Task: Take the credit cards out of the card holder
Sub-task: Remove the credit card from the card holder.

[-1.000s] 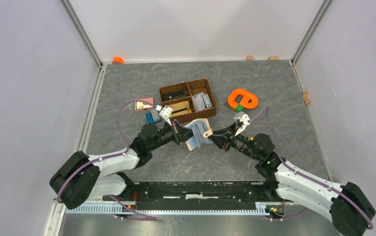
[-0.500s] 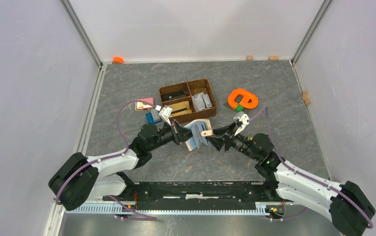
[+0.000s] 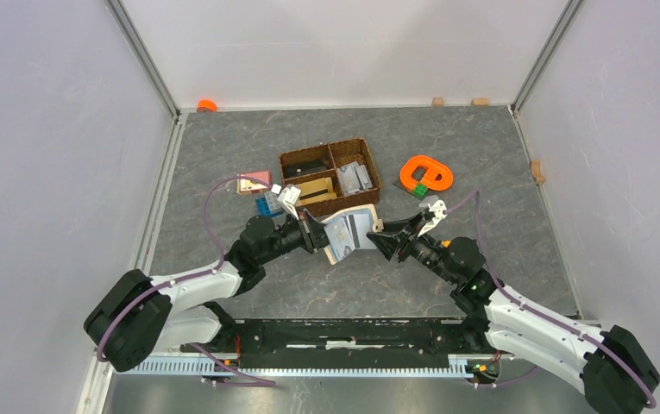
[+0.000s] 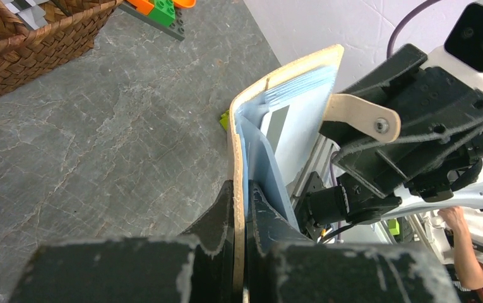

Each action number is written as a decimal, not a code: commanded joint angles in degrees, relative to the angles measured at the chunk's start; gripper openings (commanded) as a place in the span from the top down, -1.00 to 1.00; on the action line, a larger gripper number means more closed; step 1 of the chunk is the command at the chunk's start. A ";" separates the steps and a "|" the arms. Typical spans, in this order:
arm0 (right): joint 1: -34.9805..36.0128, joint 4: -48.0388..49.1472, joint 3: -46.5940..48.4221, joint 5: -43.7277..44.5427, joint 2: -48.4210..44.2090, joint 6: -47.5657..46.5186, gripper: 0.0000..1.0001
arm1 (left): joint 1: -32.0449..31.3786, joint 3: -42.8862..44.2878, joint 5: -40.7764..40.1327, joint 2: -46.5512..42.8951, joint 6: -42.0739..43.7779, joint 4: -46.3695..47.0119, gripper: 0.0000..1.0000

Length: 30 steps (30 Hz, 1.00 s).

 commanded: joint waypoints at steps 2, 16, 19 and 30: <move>-1.31 5.71 0.01 -4.93 2.03 1.89 -0.24 | 1.03 1.70 2.15 -0.22 -4.61 3.73 0.96; -7.79 11.52 -0.81 -14.04 9.71 9.34 -0.59 | 1.75 1.10 6.58 -0.26 -7.12 8.90 0.96; -10.84 17.88 -2.54 -18.84 11.59 13.94 -0.59 | 1.84 1.10 7.01 -0.49 -7.13 9.10 0.96; -13.16 29.65 -4.76 -25.42 14.89 19.72 -0.16 | 1.84 1.30 10.65 2.06 -9.47 14.52 0.95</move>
